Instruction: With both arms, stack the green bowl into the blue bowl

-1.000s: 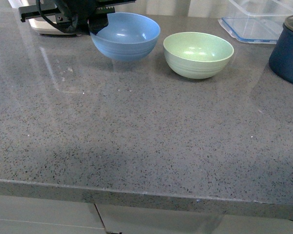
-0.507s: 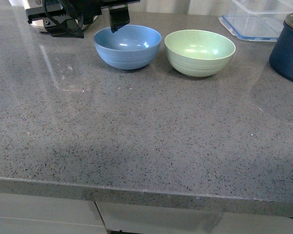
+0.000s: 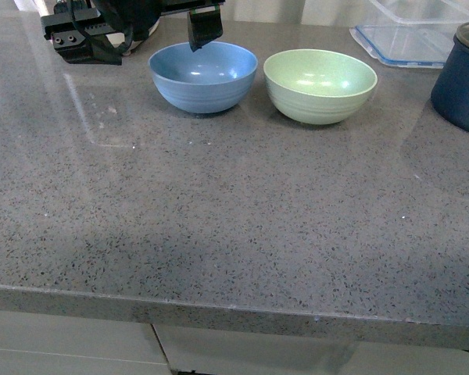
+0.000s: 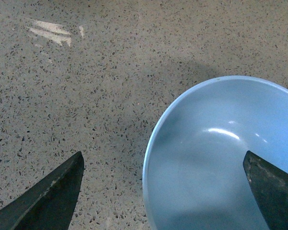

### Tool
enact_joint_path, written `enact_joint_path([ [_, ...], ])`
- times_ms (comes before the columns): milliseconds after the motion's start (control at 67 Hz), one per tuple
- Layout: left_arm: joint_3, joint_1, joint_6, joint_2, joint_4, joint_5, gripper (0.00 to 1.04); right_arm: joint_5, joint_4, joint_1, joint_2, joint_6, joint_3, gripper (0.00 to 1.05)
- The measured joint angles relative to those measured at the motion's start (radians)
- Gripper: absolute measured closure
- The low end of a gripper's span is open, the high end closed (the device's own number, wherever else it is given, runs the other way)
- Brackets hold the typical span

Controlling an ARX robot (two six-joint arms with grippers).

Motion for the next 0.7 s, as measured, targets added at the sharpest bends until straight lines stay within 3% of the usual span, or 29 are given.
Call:
enact_joint_path([
  [701,0.000,0.000,0.000,0.000,0.000,0.000,0.07,0.000,0.000,0.000,0.000,0.000,0.000,0.10],
])
